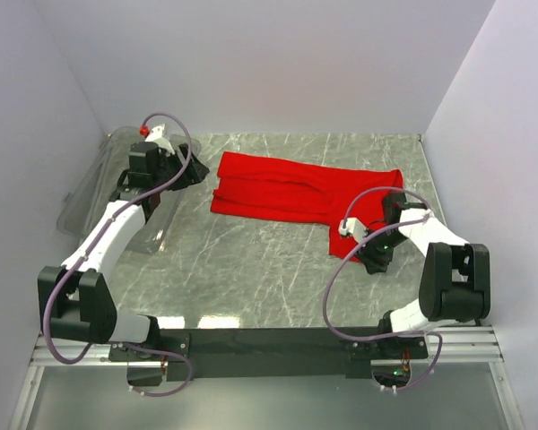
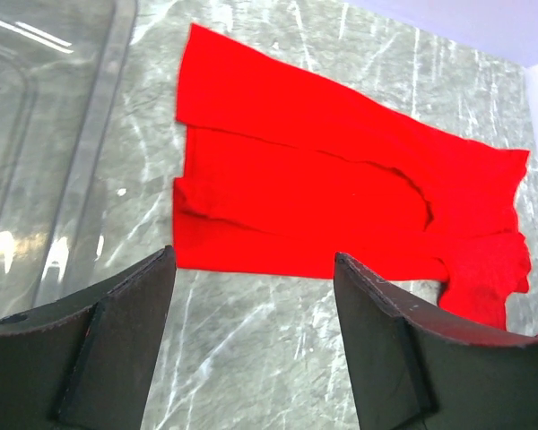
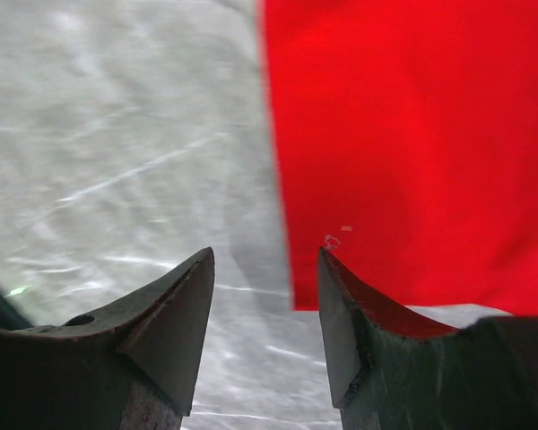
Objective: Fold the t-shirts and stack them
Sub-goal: Fold the tshirt
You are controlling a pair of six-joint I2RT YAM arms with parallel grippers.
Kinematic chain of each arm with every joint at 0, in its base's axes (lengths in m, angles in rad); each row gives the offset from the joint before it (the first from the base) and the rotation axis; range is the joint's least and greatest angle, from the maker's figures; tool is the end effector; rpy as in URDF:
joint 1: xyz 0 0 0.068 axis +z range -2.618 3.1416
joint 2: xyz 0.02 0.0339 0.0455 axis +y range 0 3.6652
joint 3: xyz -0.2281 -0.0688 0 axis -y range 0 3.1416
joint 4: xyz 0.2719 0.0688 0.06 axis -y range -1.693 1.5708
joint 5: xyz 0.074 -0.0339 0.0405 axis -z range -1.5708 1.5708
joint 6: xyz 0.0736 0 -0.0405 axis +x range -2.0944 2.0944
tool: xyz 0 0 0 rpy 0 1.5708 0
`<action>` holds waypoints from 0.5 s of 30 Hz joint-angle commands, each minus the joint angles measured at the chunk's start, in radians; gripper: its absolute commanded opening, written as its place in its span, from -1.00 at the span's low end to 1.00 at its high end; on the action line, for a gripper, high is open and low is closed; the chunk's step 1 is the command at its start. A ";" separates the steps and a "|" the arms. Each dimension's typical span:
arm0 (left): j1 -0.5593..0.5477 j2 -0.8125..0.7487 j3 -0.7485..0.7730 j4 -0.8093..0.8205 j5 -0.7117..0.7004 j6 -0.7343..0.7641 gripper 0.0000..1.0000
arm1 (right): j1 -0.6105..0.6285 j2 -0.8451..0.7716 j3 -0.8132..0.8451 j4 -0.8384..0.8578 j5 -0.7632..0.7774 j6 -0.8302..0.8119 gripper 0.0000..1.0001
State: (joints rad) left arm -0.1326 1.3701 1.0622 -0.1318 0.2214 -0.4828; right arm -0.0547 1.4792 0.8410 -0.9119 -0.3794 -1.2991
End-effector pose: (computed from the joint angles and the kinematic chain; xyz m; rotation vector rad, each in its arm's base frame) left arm 0.3783 -0.0668 0.2497 -0.2145 2.0417 -0.6106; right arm 0.2573 0.0132 0.0845 -1.6713 2.3205 0.4095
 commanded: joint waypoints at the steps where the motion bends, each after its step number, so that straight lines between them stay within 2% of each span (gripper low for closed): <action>1: 0.010 -0.052 -0.025 0.024 -0.031 0.016 0.53 | 0.027 0.026 0.012 0.119 0.077 0.049 0.13; 8: 0.014 -0.085 -0.042 0.008 -0.034 0.013 0.53 | 0.050 0.081 0.012 0.168 0.117 0.086 0.10; 11: 0.016 -0.089 -0.045 0.004 -0.036 0.013 0.54 | 0.085 0.093 0.006 0.177 0.125 0.101 -0.03; 14: 0.018 -0.095 -0.051 0.000 -0.034 0.013 0.53 | 0.087 0.098 0.021 0.171 0.114 0.124 -0.49; 15: 0.018 -0.095 -0.051 -0.003 -0.034 0.015 0.53 | 0.087 0.095 0.030 0.163 0.103 0.132 -0.82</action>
State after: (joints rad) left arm -0.1211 1.3075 1.0176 -0.1432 0.1940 -0.4828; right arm 0.0235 1.5536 0.8520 -0.7502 -0.2584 -1.2030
